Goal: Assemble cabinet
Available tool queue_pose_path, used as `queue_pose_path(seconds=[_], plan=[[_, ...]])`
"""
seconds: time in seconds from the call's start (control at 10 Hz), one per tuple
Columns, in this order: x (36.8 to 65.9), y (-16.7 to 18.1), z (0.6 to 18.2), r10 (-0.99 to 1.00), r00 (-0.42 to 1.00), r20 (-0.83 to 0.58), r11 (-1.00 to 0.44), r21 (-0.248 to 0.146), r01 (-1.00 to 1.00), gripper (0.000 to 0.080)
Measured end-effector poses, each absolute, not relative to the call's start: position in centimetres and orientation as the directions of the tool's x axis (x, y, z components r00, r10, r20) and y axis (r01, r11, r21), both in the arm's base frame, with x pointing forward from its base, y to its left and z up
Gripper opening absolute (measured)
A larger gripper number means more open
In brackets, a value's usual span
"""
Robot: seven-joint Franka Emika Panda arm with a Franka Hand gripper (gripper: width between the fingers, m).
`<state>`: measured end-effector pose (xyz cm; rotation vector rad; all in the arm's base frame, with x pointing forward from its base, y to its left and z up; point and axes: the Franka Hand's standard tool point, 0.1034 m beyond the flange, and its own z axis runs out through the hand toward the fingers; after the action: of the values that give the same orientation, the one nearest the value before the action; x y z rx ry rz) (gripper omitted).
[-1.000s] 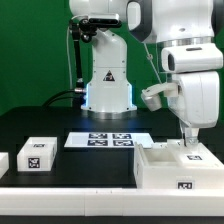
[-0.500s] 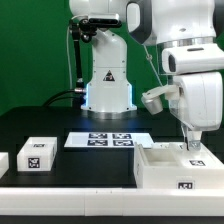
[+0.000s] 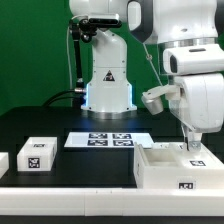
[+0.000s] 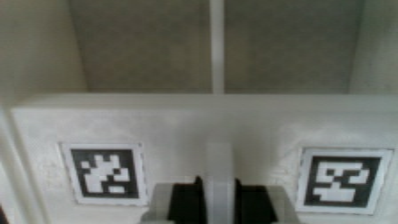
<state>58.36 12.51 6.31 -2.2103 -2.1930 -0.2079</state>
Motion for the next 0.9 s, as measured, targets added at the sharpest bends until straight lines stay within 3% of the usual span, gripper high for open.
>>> queue_pose_path(seconds=[0.1,0.3,0.4,0.5,0.6,0.7,0.9], plan=[[58.3,12.5,6.3,0.994,0.004,0.109,-0.013,0.078,0.997,0.0062],[58.3,12.5,6.3,0.994,0.007,0.109,-0.016,0.078,0.997,0.0411],[58.5,12.6,7.1,0.993,0.041,0.11,-0.05,0.086,0.995,0.0545],[57.9,12.5,8.1,0.993,0.052,0.103,-0.062,0.094,0.994,0.0545],[56.6,12.3,9.3,0.994,0.054,0.091,-0.063,0.1,0.993,0.0628],[55.8,12.1,9.9,0.995,0.049,0.089,-0.06,0.12,0.991,0.0645],[55.7,12.1,9.6,0.995,0.052,0.09,-0.062,0.113,0.992,0.0648]])
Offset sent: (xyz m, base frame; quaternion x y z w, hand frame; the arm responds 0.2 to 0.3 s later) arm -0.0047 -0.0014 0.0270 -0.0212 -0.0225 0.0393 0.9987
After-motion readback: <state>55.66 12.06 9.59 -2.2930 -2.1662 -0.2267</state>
